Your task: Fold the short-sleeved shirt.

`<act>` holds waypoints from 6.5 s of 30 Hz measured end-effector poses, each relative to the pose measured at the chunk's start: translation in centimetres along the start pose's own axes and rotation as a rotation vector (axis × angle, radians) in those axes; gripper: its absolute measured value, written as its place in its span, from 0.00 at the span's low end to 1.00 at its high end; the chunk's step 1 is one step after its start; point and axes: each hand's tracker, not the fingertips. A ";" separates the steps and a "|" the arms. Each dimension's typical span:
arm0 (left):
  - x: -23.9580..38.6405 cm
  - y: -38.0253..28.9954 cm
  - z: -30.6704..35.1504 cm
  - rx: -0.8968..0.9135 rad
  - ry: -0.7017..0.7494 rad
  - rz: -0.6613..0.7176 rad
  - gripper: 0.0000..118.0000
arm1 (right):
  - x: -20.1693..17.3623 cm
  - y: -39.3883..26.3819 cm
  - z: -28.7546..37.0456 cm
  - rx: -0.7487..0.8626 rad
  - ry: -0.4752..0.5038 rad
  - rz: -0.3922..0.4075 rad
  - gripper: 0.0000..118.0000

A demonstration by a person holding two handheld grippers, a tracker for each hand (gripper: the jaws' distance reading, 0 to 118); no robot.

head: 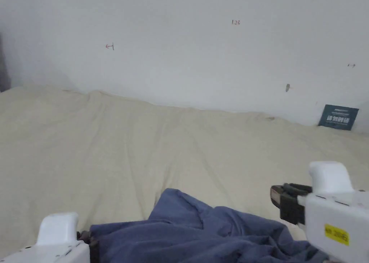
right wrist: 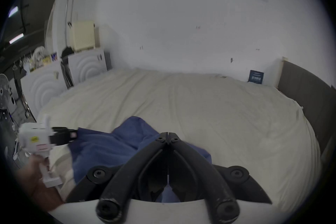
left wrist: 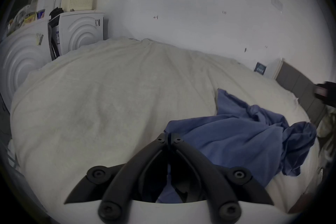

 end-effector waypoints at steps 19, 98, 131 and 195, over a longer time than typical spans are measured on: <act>-0.5 -0.8 -2.3 -0.071 -0.009 0.012 0.01 | 2.5 1.5 -20.8 -0.662 -0.020 -0.044 0.02; 19.1 36.3 5.0 0.427 -0.083 -0.173 0.01 | 11.1 30.2 7.6 0.298 -0.256 0.010 0.01; 7.7 3.9 19.5 -0.118 -0.277 -0.350 0.01 | 2.5 -7.3 25.0 -0.079 0.004 -0.128 0.01; 6.3 0.1 12.2 0.085 -0.334 -0.135 0.00 | 18.5 -1.9 -8.6 -0.465 -0.262 -0.724 0.01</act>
